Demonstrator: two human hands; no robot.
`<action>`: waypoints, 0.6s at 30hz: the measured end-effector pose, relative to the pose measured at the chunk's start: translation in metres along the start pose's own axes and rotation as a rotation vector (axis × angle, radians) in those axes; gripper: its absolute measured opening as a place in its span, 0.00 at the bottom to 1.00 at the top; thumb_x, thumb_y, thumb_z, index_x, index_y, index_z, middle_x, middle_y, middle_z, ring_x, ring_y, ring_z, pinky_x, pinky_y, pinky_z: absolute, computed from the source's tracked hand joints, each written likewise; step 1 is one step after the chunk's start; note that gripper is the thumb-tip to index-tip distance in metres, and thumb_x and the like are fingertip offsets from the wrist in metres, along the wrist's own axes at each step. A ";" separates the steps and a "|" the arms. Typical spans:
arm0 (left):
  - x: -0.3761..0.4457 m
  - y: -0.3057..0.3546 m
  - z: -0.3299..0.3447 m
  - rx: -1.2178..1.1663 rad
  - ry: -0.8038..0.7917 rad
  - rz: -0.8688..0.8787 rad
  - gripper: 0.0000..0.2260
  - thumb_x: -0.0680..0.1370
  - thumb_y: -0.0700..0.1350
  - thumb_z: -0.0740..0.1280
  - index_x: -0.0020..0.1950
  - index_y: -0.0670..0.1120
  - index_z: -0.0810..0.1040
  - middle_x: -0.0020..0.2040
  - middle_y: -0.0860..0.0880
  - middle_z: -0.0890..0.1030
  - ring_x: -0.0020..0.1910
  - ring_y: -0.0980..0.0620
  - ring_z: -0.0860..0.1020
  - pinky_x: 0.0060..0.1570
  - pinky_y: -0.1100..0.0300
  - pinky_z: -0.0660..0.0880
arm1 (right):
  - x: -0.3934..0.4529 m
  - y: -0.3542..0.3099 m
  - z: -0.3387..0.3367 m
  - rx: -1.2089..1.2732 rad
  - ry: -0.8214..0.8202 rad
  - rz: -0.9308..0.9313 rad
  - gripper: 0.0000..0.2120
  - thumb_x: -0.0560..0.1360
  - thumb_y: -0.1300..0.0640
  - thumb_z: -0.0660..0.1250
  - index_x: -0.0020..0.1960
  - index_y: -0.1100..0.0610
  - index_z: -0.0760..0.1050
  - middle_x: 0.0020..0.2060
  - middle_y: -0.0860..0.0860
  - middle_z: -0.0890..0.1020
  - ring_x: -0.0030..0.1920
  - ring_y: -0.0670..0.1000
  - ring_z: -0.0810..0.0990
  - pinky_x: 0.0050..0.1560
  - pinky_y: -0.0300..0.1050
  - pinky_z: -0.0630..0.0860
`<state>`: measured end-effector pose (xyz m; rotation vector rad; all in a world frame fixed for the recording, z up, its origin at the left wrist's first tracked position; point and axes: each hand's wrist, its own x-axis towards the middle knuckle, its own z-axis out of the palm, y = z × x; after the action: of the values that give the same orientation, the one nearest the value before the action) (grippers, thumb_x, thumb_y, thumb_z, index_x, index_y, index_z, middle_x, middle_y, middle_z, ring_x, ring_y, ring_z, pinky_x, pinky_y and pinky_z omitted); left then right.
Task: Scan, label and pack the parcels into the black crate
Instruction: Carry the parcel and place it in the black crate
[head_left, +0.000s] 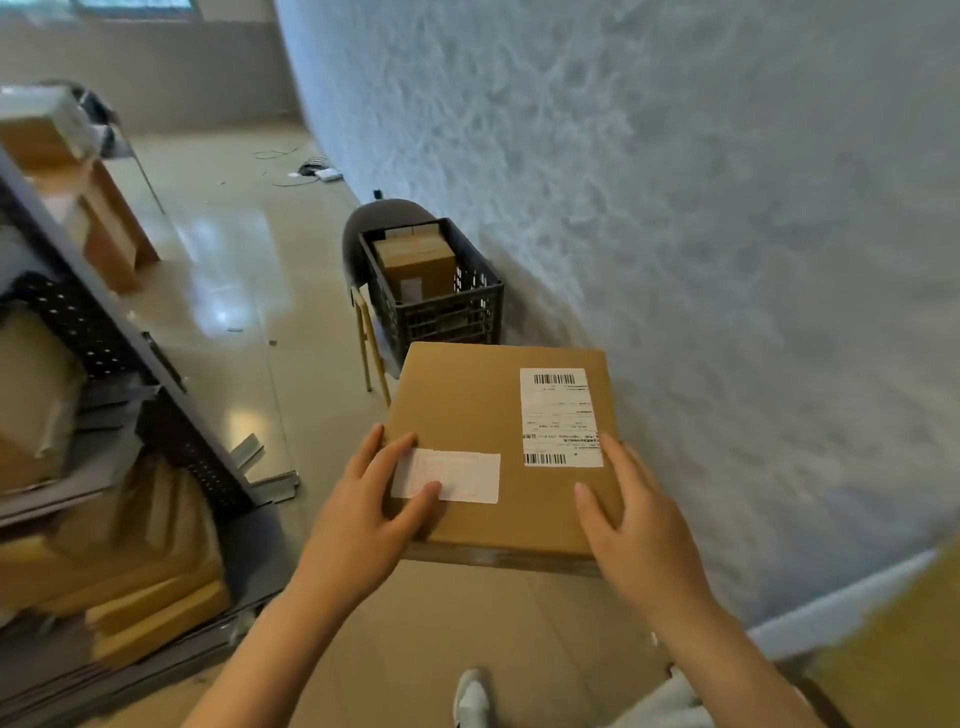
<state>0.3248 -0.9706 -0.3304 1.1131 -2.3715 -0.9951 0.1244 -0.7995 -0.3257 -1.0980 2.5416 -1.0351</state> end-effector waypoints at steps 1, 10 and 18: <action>0.019 -0.008 -0.004 -0.009 0.011 -0.018 0.28 0.76 0.66 0.57 0.75 0.62 0.60 0.80 0.59 0.51 0.73 0.53 0.64 0.65 0.55 0.68 | 0.020 -0.003 0.012 0.001 -0.030 0.000 0.29 0.79 0.44 0.60 0.77 0.45 0.57 0.75 0.45 0.64 0.66 0.49 0.71 0.61 0.46 0.74; 0.186 -0.059 -0.033 0.063 0.024 -0.183 0.26 0.78 0.64 0.57 0.75 0.62 0.59 0.79 0.58 0.50 0.68 0.52 0.71 0.61 0.57 0.74 | 0.212 -0.034 0.090 0.005 -0.218 -0.042 0.29 0.79 0.42 0.58 0.77 0.44 0.54 0.75 0.43 0.60 0.65 0.43 0.67 0.57 0.41 0.69; 0.340 -0.102 -0.045 0.054 0.027 -0.179 0.26 0.78 0.63 0.59 0.76 0.60 0.59 0.79 0.56 0.51 0.70 0.50 0.67 0.65 0.51 0.73 | 0.368 -0.056 0.144 -0.003 -0.255 -0.082 0.28 0.80 0.44 0.59 0.78 0.46 0.55 0.74 0.42 0.61 0.63 0.41 0.66 0.55 0.39 0.70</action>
<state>0.1888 -1.2990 -0.3695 1.3700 -2.3225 -0.9713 -0.0445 -1.1598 -0.3583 -1.2569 2.3156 -0.8474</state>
